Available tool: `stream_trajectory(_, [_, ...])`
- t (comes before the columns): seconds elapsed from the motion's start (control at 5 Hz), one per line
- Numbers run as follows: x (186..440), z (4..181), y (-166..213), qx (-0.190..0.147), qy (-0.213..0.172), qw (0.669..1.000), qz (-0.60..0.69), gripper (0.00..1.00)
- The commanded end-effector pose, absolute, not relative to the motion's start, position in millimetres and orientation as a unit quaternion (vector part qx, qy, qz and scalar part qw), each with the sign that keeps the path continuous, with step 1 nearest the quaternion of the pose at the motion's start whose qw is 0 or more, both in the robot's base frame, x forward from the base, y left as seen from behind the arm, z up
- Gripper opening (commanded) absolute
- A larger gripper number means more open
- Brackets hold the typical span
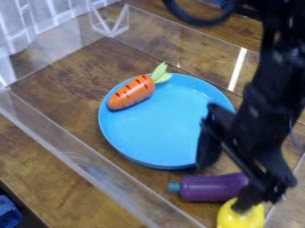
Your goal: Put the lemon on the blue tray
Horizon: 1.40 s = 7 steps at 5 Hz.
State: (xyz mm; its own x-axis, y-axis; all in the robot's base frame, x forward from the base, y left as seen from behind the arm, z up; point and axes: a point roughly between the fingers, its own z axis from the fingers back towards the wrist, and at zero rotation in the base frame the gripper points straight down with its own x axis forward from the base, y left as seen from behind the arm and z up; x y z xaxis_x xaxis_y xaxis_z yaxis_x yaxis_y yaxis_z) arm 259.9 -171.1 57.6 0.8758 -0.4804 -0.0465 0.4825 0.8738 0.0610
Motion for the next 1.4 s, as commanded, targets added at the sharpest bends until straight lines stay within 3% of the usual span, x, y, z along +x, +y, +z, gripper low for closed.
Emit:
stream_trajectory(0.0, [260.2, 49.7, -180.5, 0.03, 0.001, 0.962, -0.27, 1.0])
stream_trajectory(0.6, [265.6, 32.4, -176.8, 0.03, 0.015, 0.957, -0.287, 1.0])
stream_trajectory(0.8, [267.2, 31.0, -174.6, 0.03, 0.016, 0.957, -0.288, 0.0])
stream_trajectory(1.2, [268.1, 37.7, -169.4, 0.035, 0.024, 0.957, -0.287, 0.0])
